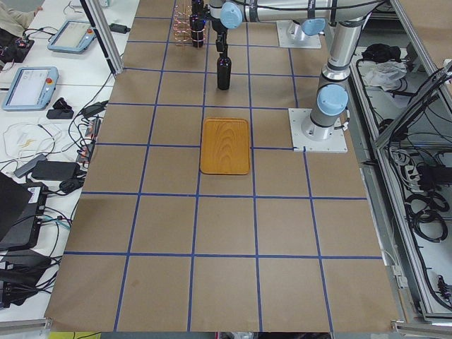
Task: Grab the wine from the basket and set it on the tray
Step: 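Release the bottle and withdraw the right gripper while the left gripper reaches to it, then close the left gripper on the standing bottle's neck, then lift the bottle with the left gripper and carry it over the wooden tray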
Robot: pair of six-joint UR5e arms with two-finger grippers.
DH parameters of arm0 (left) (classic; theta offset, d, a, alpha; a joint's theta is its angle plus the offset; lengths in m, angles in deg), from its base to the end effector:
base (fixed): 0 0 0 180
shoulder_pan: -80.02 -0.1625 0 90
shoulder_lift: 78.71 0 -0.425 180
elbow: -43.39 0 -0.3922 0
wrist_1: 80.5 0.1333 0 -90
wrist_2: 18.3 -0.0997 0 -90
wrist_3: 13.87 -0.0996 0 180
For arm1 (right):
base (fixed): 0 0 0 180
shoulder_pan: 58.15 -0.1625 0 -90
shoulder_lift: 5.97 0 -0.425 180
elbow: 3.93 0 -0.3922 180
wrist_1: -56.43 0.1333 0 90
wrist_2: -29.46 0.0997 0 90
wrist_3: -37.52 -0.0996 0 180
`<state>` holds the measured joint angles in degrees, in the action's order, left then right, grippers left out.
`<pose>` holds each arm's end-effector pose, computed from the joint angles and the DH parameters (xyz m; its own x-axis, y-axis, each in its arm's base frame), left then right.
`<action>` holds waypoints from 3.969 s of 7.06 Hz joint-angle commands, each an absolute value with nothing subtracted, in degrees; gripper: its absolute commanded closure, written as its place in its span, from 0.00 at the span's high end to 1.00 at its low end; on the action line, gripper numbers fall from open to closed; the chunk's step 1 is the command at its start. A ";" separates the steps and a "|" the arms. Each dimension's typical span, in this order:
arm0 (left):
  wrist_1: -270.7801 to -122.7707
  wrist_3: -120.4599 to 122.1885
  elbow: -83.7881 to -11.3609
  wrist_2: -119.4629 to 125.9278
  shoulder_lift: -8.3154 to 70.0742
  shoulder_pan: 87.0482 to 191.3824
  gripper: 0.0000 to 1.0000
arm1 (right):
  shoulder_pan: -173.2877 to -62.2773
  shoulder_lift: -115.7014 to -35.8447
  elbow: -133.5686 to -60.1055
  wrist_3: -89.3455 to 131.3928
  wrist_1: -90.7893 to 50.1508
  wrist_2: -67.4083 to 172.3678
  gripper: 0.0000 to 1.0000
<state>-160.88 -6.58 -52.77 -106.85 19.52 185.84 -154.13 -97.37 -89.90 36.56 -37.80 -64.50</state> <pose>-0.2757 -0.4746 0.3781 -0.9891 0.1467 0.0145 0.1474 0.9854 0.0857 0.1773 -0.4792 0.5433 -0.9950 -0.0760 0.0653 -0.0860 0.9819 -0.1689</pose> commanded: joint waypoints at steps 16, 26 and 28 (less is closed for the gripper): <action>-161.88 -6.13 -52.58 -103.12 19.99 186.01 0.86 | -154.22 -97.28 -90.50 37.09 -37.88 -64.59 1.00; -172.79 -23.64 -43.00 -117.15 17.09 171.56 0.00 | -154.22 -97.28 -90.50 37.09 -37.97 -64.50 1.00; -171.81 -35.07 -43.44 -117.09 16.56 159.54 0.00 | -154.22 -97.28 -90.50 37.00 -37.88 -64.50 1.00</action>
<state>-172.01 -28.22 -43.27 -116.69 16.87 166.35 -154.21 -97.28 -90.50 37.06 -37.95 -64.50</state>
